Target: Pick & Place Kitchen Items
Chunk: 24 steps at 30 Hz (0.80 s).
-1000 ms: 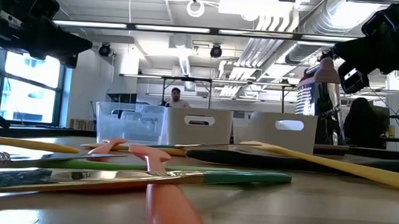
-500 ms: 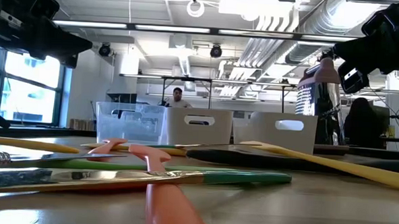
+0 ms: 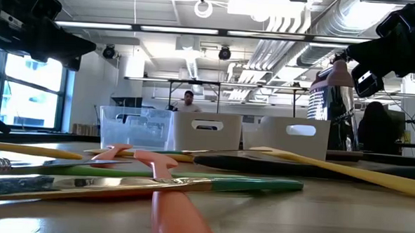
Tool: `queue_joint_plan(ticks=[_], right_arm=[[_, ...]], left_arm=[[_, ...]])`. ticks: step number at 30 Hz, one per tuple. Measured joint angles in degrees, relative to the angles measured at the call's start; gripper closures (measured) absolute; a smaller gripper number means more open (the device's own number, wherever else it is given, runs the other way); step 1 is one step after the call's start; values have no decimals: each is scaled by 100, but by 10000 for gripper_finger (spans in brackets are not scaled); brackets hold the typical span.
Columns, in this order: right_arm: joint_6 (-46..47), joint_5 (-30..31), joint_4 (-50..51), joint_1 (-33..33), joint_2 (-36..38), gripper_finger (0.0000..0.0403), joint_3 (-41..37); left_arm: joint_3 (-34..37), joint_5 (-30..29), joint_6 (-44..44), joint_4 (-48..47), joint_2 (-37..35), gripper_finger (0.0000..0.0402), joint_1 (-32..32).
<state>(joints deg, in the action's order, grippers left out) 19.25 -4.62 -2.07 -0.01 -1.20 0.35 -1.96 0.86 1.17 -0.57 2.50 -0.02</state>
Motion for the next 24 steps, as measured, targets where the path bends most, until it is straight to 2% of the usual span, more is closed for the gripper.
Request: queue_joint_plan(ticks=[19,24], right_arm=[[-2,0,-2,0,-1,394,-1],[-301,563,6,-2,-1,394,0]], left_arm=[[3,4,0,25,-1,401,-1],[3,4,-1,32,-1,401,0]])
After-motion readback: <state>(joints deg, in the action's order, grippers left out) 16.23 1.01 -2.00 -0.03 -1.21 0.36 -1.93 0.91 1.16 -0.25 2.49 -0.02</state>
